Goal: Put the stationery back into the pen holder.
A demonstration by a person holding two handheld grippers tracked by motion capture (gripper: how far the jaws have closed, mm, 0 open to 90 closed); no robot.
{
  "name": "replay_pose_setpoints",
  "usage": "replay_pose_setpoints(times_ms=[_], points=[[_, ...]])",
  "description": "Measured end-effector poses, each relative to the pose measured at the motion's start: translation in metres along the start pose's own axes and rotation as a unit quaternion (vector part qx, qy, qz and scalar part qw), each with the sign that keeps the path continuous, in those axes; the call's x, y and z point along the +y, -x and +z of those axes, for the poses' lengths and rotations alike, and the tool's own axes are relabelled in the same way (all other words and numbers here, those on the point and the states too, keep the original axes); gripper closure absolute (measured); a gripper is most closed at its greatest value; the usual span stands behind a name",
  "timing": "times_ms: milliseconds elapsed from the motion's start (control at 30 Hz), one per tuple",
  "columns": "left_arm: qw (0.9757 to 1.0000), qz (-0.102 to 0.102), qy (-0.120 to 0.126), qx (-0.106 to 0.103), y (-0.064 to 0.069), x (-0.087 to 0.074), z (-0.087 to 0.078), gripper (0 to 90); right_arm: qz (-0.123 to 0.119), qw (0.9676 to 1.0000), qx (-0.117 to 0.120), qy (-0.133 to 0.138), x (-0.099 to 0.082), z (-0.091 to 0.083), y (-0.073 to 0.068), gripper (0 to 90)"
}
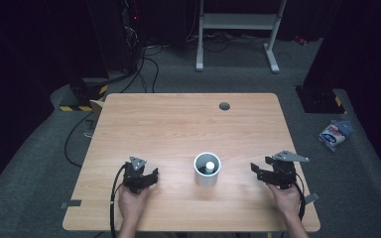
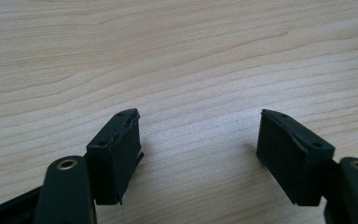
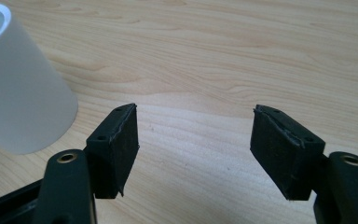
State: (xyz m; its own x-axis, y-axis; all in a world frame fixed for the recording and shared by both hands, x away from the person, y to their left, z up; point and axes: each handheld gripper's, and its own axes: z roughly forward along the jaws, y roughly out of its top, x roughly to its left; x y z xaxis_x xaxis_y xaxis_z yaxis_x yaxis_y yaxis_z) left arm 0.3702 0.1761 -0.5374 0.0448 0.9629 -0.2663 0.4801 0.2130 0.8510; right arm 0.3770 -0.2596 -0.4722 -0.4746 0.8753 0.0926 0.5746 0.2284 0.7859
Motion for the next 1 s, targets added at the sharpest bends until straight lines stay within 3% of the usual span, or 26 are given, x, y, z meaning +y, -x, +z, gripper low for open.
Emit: replay_pose_setpoints(times_ms=[1000], points=[[1.0, 0.002, -0.001, 0.0, 0.0, 0.0, 0.0, 30.1, -0.016, 0.9992, -0.016, -0.034, -0.014, 0.041, -0.008, 34.0]])
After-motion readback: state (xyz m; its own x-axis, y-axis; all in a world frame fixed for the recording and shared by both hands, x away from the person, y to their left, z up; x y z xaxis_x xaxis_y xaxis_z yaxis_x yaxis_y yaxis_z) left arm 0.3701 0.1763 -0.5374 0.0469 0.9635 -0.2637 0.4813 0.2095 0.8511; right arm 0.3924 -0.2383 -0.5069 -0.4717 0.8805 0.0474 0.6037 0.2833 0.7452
